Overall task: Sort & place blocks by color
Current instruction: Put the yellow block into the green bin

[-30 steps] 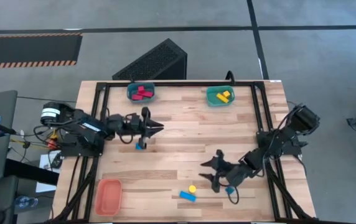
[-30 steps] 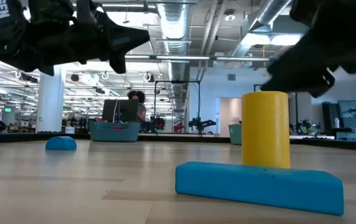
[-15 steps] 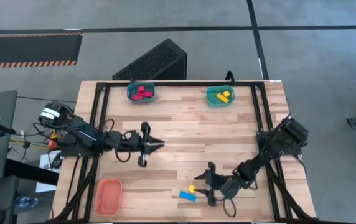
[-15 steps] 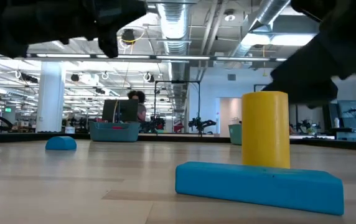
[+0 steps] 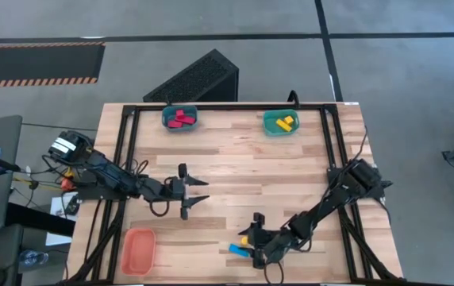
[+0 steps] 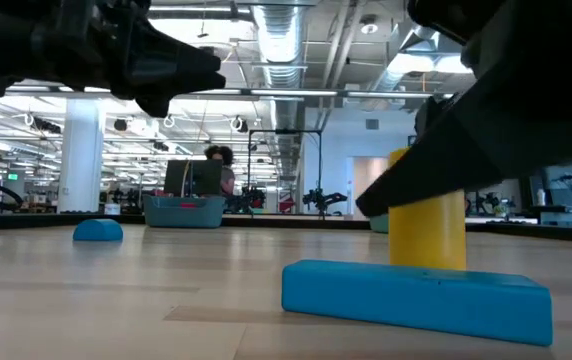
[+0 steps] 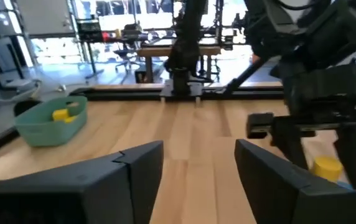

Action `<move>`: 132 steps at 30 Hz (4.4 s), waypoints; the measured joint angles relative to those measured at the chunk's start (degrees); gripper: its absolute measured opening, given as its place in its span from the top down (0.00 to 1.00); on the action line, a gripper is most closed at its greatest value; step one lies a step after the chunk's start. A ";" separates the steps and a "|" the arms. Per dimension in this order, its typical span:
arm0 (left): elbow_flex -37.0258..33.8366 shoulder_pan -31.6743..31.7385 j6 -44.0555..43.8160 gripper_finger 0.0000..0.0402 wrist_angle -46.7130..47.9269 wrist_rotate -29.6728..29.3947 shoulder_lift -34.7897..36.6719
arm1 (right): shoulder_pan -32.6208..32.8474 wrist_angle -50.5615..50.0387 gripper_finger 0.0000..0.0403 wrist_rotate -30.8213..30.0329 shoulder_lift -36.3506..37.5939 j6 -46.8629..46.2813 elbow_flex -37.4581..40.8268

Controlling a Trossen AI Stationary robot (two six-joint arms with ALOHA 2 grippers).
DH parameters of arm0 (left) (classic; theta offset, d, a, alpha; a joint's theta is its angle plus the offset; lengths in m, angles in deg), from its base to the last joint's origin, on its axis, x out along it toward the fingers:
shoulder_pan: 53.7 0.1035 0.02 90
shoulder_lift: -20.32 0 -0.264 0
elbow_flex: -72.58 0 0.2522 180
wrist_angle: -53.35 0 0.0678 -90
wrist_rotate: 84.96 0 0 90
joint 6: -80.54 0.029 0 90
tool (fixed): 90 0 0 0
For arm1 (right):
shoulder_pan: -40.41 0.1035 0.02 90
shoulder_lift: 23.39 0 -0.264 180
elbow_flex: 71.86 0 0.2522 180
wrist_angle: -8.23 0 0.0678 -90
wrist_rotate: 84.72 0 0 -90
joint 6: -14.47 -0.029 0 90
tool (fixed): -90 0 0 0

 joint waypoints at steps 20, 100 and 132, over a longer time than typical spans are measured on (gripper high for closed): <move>0.00 3.53 -4.97 0.53 -0.71 -5.48 0.00 | -0.47 -7.99 0.71 -0.98 4.41 1.73 -0.43; 23.23 9.53 -7.94 0.76 3.73 48.58 -15.00 | -3.99 17.56 0.69 -7.05 15.02 33.37 -0.56; 66.14 35.49 3.17 0.77 53.74 35.47 -34.94 | -0.21 -78.21 0.56 -43.63 23.44 -63.48 5.23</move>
